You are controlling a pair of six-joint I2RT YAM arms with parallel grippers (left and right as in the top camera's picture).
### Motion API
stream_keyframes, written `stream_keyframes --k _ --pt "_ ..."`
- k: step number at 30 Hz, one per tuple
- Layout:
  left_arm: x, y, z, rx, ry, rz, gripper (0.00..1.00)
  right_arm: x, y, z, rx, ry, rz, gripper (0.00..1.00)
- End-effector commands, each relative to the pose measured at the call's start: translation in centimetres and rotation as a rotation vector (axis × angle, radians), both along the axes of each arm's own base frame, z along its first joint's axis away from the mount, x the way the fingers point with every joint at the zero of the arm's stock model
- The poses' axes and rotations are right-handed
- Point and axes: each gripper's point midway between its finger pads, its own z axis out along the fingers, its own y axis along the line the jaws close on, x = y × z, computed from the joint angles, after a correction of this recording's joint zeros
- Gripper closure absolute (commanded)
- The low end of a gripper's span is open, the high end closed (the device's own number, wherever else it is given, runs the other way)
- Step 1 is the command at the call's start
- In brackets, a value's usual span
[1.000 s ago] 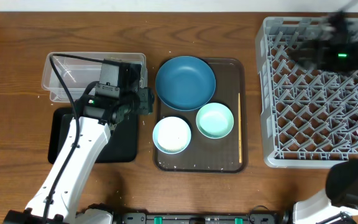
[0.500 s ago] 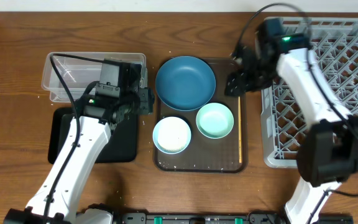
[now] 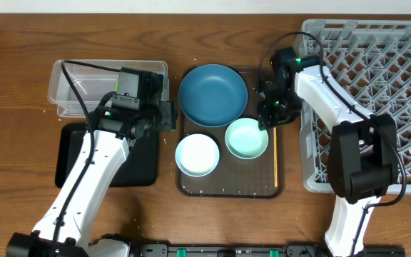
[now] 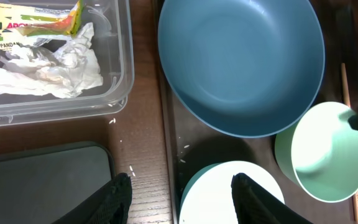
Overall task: Sort waste into correct bins and load items into the dishwasher rack
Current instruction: 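Move the right gripper to the mint-green bowl and grasp its rim, then lift the mint-green bowl and carry it over the dish rack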
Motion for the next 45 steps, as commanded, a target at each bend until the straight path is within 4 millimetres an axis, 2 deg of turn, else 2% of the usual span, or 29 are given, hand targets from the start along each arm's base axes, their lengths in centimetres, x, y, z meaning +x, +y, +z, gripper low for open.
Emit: stream_keyframes --k 1,3,6,11,15,17,20,22,29,33,37,45 --pt "0.2 0.1 0.0 0.008 -0.001 0.0 0.45 -0.9 0.0 -0.9 -0.019 0.028 -0.013 0.69" --pt "0.2 0.1 0.0 0.008 -0.001 0.0 0.46 -1.2 -0.1 -1.3 -0.02 0.034 -0.016 0.75" --pt "0.2 0.1 0.0 0.008 -0.001 0.0 0.45 -1.3 -0.1 -1.3 -0.021 0.037 -0.015 0.92" --pt "0.2 0.1 0.0 0.008 -0.001 0.0 0.45 -0.9 -0.1 -0.3 -0.017 0.022 -0.017 0.99" --pt "0.2 0.1 0.0 0.008 -0.001 0.0 0.45 0.4 -0.7 2.6 -0.007 -0.045 -0.031 0.99" --pt "0.2 0.1 0.0 0.008 -0.001 0.0 0.45 1.5 -1.8 4.4 -0.024 -0.107 -0.05 0.99" --pt "0.2 0.1 0.0 0.009 -0.001 0.0 0.45 3.5 -4.5 8.0 -0.082 -0.243 -0.1 0.99" --pt "0.2 0.1 0.0 0.008 -0.002 0.0 0.45 4.8 -7.2 10.4 -0.158 -0.35 -0.174 0.99" --pt "0.4 0.1 0.1 0.007 -0.01 0.0 0.44 9.1 -18.6 20.3 -0.53 -0.787 -0.459 0.99" --pt "0.4 0.1 0.1 0.007 -0.009 0.0 0.44 10.2 -23.6 24.9 -0.706 -0.968 -0.637 0.99" --pt "0.4 0.1 0.1 0.007 -0.009 0.0 0.44 10.5 -27.8 28.0 -0.835 -1.082 -0.797 0.99" --pt "0.4 0.1 0.1 0.007 -0.009 0.0 0.44 9.8 -34.5 31.1 -0.888 -1.2 -0.995 0.99"
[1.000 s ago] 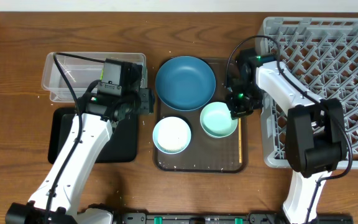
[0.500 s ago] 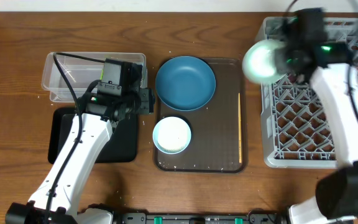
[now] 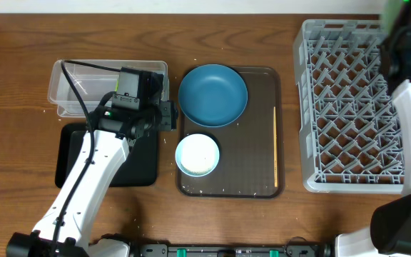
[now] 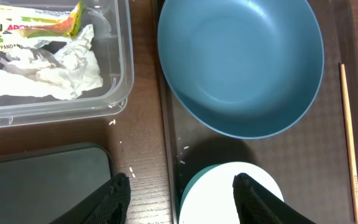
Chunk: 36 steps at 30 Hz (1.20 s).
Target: Sort waste into correct bins and load items into the dishwasher rack
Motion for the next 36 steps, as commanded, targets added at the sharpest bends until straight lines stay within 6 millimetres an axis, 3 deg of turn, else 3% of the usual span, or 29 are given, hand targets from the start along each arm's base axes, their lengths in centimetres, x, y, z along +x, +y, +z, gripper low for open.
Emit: stream_keyframes --k 1,5,10,16,18,22,27,36 --pt "0.3 0.1 0.1 0.007 -0.006 0.0 0.44 -1.5 -3.5 1.4 -0.031 -0.045 -0.114 0.99" --pt "0.3 0.1 0.1 0.007 -0.006 0.0 0.44 -3.0 -7.4 2.3 -0.084 -0.051 -0.201 0.99" --pt "0.3 0.1 0.1 0.007 -0.006 0.0 0.44 -6.3 -12.2 3.0 -0.163 -0.079 -0.438 0.99" --pt "0.3 0.1 0.1 0.007 -0.006 0.0 0.44 -8.6 -16.8 0.5 -0.255 0.019 -0.662 0.99" --pt "0.3 0.1 0.1 0.007 -0.006 0.0 0.44 -8.5 -18.0 -1.3 -0.286 0.093 -0.702 0.99" --pt "0.3 0.1 0.1 0.005 -0.005 0.003 0.44 -7.9 -19.3 -4.7 -0.312 0.209 -0.731 0.98" --pt "0.3 0.1 0.1 0.005 -0.005 0.003 0.44 -6.3 -19.6 -9.3 -0.305 0.304 -0.702 0.99" --pt "0.4 0.1 0.2 0.004 -0.009 0.004 0.43 -2.6 -17.3 -15.3 -0.253 0.395 -0.548 0.99"
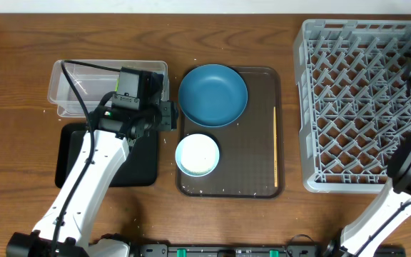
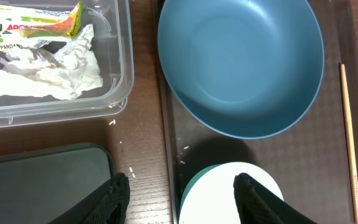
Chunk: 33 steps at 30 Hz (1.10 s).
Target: Sort waste into correct bins and load items into the dishwasher rack
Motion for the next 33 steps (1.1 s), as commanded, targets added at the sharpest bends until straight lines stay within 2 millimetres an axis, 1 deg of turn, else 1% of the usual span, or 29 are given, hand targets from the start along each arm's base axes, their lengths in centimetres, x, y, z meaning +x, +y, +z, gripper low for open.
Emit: stream_keyframes --k 1,3,5,8,10,12,17,21,24,31,33 --pt "0.4 0.1 0.2 0.002 -0.01 0.006 0.43 2.1 1.7 -1.8 0.05 -0.029 0.071 0.99" --pt "0.5 0.1 0.2 0.002 -0.011 0.006 0.43 2.8 2.6 -3.0 0.101 -0.032 0.112 0.99" --pt "0.4 0.1 0.2 0.002 -0.01 0.006 0.43 3.1 3.1 -3.8 0.135 -0.049 0.128 0.99" --pt "0.4 0.1 0.2 0.001 -0.009 0.009 0.43 3.0 3.3 -3.9 0.138 -0.047 0.124 0.99" --pt "0.4 0.1 0.2 0.001 -0.009 0.009 0.43 2.6 3.2 -3.4 0.109 -0.048 0.095 0.99" --pt "0.4 0.1 0.2 0.001 -0.009 0.009 0.43 1.7 2.7 -2.1 0.048 -0.052 0.039 0.99" --pt "0.5 0.1 0.2 0.0 -0.01 0.009 0.43 0.6 1.3 0.4 -0.049 -0.036 -0.036 0.99" --pt "0.5 0.1 0.2 0.0 -0.01 0.009 0.43 0.5 0.7 1.3 -0.073 -0.018 -0.043 0.99" --pt "0.5 0.1 0.2 0.0 -0.01 0.009 0.43 0.3 0.6 1.1 -0.067 -0.002 -0.045 0.99" --pt "0.5 0.1 0.2 0.0 -0.01 0.009 0.43 -0.7 0.1 -0.2 -0.027 0.037 -0.055 0.99" --pt "0.5 0.1 0.2 0.0 -0.011 0.009 0.43 -0.5 0.2 -0.8 -0.003 0.045 -0.037 0.99"
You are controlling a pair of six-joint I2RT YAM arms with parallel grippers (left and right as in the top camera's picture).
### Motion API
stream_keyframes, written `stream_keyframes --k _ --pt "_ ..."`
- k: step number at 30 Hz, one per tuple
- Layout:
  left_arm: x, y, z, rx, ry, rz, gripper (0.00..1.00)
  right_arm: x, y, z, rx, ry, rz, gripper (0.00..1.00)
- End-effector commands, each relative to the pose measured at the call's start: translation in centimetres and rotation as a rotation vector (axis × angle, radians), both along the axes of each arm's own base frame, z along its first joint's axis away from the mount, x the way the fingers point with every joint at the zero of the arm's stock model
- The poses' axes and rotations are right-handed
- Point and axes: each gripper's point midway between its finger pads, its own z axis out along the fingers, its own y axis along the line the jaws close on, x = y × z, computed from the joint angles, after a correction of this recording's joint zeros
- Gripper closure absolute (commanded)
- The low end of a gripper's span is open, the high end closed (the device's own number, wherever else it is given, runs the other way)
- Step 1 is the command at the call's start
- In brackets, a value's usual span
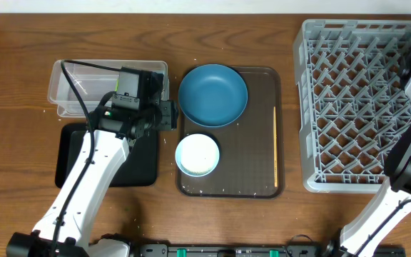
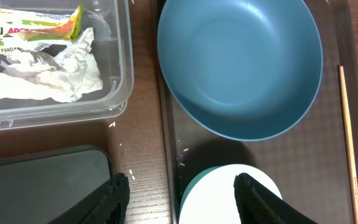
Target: Sort waste into correct bins and load items into the dishwasher rack
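Observation:
On the brown tray (image 1: pixel 248 178) sit a large blue bowl (image 1: pixel 212 95), a small white bowl (image 1: pixel 197 154) and a wooden chopstick (image 1: pixel 275 146). My left gripper (image 2: pixel 182 190) hangs open over the tray's left rim. One finger is above the wood and the other above the white bowl (image 2: pixel 229 199), and it holds nothing. The clear bin (image 2: pixel 124 56) holds crumpled paper (image 2: pixel 48 74) and a yellow wrapper (image 2: pixel 30 28). Only part of my right arm shows, at the far right edge over the grey dishwasher rack (image 1: pixel 355 107); its fingers are out of view.
A black tray (image 1: pixel 140 160) lies in front of the clear bin, under my left arm. A few white crumbs dot the wood between bin and tray. The rack fills the right side of the table.
My right arm has shifted slightly at the rack's right edge. The left gripper stays open in the same spot, and the bowls and chopstick have not moved.
At first my right gripper was at a mint green cup on the tray, beside the white bowl. At the following moment the cup was gone from the tray and the right arm was over the rack's far corner. Since then the arm has been at the right edge.

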Motion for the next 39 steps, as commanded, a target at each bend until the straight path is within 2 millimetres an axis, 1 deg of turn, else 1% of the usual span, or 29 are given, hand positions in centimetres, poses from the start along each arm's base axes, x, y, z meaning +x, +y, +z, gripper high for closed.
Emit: stream_keyframes --k 1,4,6,8,10,17,23,26,32,36,39 --pt "0.4 0.1 0.2 0.002 -0.006 0.009 0.43 -0.4 -0.6 -1.3 0.026 -0.004 -0.008 0.99" --pt "0.5 0.1 0.2 0.0 -0.012 0.009 0.43 -0.7 -0.4 -2.3 0.06 0.001 -0.005 0.99" --pt "0.5 0.0 0.3 0.0 -0.014 0.009 0.43 -1.0 -0.4 -2.6 0.067 -0.005 -0.015 0.99" --pt "0.5 0.0 0.3 0.0 -0.013 0.009 0.43 -1.0 -0.4 -2.5 0.063 -0.005 -0.019 0.99" --pt "0.5 0.0 0.3 0.0 -0.014 0.009 0.43 -1.4 -0.6 -1.9 0.032 -0.021 -0.047 0.99" --pt "0.5 0.0 0.3 0.0 -0.014 0.009 0.43 -1.2 -1.0 -1.1 0.009 -0.04 -0.05 0.99" --pt "0.5 0.0 0.3 0.0 -0.014 0.009 0.43 -2.3 -2.1 -1.2 0.013 -0.032 -0.076 0.99" --pt "0.5 0.0 0.3 0.0 -0.015 0.009 0.42 -2.6 -2.1 -1.6 0.028 -0.006 -0.077 0.99" --pt "0.6 0.0 0.3 -0.001 -0.015 0.009 0.42 -1.8 -1.7 -2.3 0.062 0.002 -0.036 0.99" --pt "0.6 0.0 0.3 0.0 -0.015 0.009 0.42 -0.7 -1.0 -3.5 0.123 0.011 0.031 0.99" --pt "0.6 0.0 0.3 0.0 -0.015 0.009 0.42 -0.3 -0.4 -4.4 0.16 0.01 0.058 0.99"
